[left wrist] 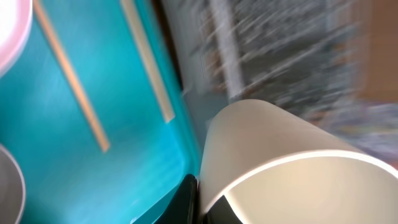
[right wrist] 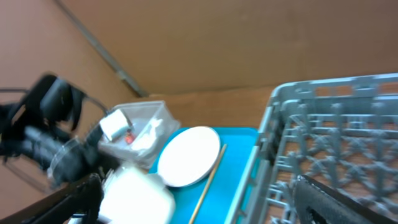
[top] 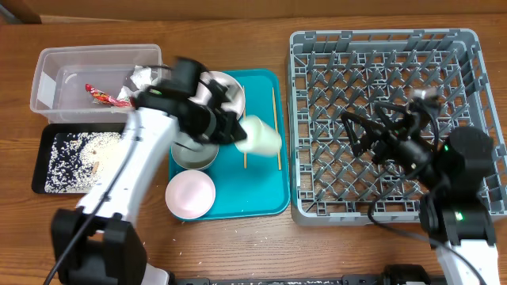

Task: Sort waste into correct bins and load items into the dishwasher
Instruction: 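Grasp the white cup with the left gripper and lift it toward the right gripper, then hold the cup out while the right gripper closes on its base, then release the cup from the left gripper and pull the left arm back, then lower the cup into the rack's front corner and open the right gripper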

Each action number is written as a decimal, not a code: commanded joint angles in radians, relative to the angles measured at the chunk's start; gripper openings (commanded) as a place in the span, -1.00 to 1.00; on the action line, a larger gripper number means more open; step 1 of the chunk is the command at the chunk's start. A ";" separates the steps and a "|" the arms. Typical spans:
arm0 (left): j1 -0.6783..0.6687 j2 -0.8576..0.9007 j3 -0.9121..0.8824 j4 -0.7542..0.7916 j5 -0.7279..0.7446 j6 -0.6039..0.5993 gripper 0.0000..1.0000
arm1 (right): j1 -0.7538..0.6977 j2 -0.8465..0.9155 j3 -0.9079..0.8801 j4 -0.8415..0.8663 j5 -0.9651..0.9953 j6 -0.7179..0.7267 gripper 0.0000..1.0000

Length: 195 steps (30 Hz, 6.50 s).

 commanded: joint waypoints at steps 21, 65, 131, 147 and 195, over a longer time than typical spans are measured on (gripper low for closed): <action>0.193 -0.002 0.040 -0.056 0.670 0.143 -0.92 | 0.283 0.591 0.020 1.067 -0.563 0.434 0.80; 0.040 -0.002 0.040 0.003 0.647 0.101 -0.92 | 0.303 0.591 0.021 1.091 -0.534 0.435 0.59; 0.224 -0.002 0.040 0.036 -0.404 0.083 0.24 | 0.344 0.602 0.544 -0.499 0.778 0.032 0.07; 0.223 -0.002 0.039 0.028 -0.430 0.083 0.25 | 0.344 0.615 0.806 -1.146 0.610 0.046 0.07; 0.224 -0.002 0.101 -0.026 -0.430 0.084 0.26 | 0.509 0.648 0.556 -1.130 0.549 0.138 1.00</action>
